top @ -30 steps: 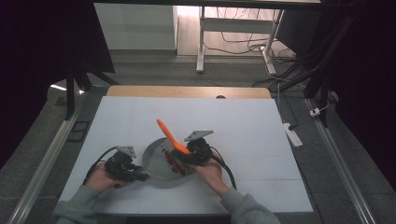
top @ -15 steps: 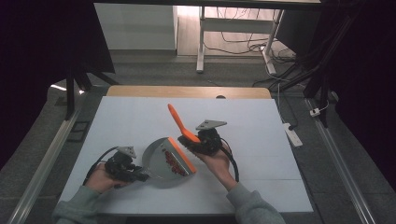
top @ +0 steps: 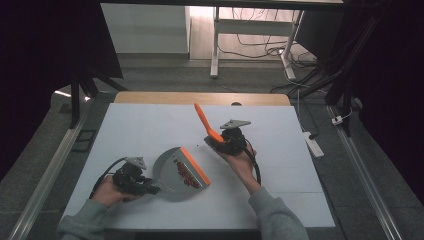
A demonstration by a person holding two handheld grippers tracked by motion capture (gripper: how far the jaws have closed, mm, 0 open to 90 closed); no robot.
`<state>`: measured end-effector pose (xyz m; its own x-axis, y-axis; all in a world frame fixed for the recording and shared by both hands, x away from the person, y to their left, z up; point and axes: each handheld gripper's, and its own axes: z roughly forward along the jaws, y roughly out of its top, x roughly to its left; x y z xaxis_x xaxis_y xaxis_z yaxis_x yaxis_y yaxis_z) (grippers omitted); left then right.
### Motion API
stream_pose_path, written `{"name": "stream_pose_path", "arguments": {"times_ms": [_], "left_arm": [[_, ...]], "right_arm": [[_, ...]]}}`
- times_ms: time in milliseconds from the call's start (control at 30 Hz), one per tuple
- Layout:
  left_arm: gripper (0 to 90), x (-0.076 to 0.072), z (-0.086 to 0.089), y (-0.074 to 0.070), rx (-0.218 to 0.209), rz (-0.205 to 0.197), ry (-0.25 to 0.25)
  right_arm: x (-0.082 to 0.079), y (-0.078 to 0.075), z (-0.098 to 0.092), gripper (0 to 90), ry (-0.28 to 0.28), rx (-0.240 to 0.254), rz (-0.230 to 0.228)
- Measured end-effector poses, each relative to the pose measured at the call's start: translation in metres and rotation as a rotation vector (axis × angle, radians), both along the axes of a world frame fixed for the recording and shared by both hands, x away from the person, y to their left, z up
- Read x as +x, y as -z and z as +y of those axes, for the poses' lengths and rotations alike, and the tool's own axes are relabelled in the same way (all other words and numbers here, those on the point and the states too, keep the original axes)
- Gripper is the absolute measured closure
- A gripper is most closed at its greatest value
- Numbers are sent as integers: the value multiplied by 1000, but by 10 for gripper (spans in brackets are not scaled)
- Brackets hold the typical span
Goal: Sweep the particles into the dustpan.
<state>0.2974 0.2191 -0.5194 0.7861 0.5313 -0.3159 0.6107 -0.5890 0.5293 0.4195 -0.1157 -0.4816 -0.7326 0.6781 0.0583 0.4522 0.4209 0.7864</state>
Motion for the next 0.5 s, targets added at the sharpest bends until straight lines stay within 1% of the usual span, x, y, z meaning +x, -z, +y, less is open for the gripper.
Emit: {"name": "stream_pose_path", "arguments": {"times_ms": [100, 167, 267, 300, 367, 467, 500], "left_arm": [[615, 0, 0, 0, 0, -1, -2], [615, 0, 0, 0, 0, -2, -1], [615, 0, 1, 0, -1, -2, 0], [615, 0, 1, 0, -2, -2, 1], [615, 0, 1, 0, -2, -3, 2], [615, 0, 1, 1, 0, -2, 3], [615, 0, 0, 1, 0, -2, 2]], "right_arm": [[20, 6, 8, 708, 12, -8, 13], [31, 11, 16, 708, 3, -20, 20], [39, 19, 33, 708, -14, -94, 20], [41, 21, 38, 708, -20, -107, 21], [39, 23, 46, 708, -40, -109, 31], [27, 22, 58, 707, -85, -148, 31], [22, 22, 61, 708, -111, -148, 37]]}}
